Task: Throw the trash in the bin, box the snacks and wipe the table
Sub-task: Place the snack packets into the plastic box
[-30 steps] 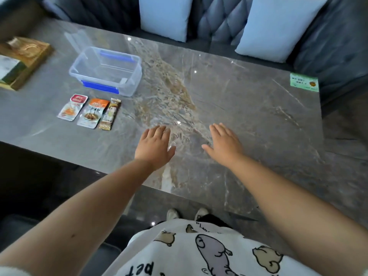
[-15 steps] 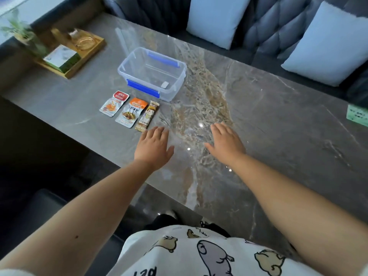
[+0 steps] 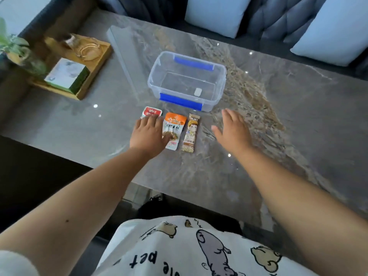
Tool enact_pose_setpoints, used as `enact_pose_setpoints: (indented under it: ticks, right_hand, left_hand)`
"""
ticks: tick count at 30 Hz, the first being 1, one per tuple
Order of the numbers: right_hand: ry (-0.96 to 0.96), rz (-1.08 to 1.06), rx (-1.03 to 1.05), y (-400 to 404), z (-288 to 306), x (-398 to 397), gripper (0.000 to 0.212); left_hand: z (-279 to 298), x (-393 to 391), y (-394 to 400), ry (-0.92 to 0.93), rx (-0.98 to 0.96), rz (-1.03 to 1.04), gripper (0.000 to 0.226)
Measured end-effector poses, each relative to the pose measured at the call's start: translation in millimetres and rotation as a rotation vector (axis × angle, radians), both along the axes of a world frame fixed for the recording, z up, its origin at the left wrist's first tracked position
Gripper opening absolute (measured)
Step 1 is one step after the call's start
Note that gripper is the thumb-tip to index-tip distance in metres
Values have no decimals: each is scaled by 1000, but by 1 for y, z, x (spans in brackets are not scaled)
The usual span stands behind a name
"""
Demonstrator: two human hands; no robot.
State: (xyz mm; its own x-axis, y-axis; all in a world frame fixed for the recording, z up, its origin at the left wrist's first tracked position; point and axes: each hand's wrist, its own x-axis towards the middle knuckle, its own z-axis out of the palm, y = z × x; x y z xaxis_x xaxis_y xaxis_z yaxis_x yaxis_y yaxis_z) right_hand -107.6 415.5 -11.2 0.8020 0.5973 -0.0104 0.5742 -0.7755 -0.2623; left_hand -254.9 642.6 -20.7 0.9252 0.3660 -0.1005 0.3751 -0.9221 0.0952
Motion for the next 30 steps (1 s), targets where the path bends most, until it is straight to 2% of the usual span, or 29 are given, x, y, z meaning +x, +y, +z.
enact_pose_setpoints:
  ticks: [8,14,21,27,30]
  right_hand:
    - [28,-312,114,56,25,19,59]
    - [156,-489,129,73,20,60,67]
    - [327,-601,205,101,-2,97,53]
    - [368,-682,321,108,-14,108,48]
    - [361,-702,333,106,-15,117,48]
  left_hand:
    - [-11,11,75,47,-131,61,57]
    - [-23,21,90,135,-158,153,55]
    - [-39,34,98,156,-198,144,55]
    - [-45,39,110,167,-446,250,51]
    - [-42,43,123,191,-552,294,34]
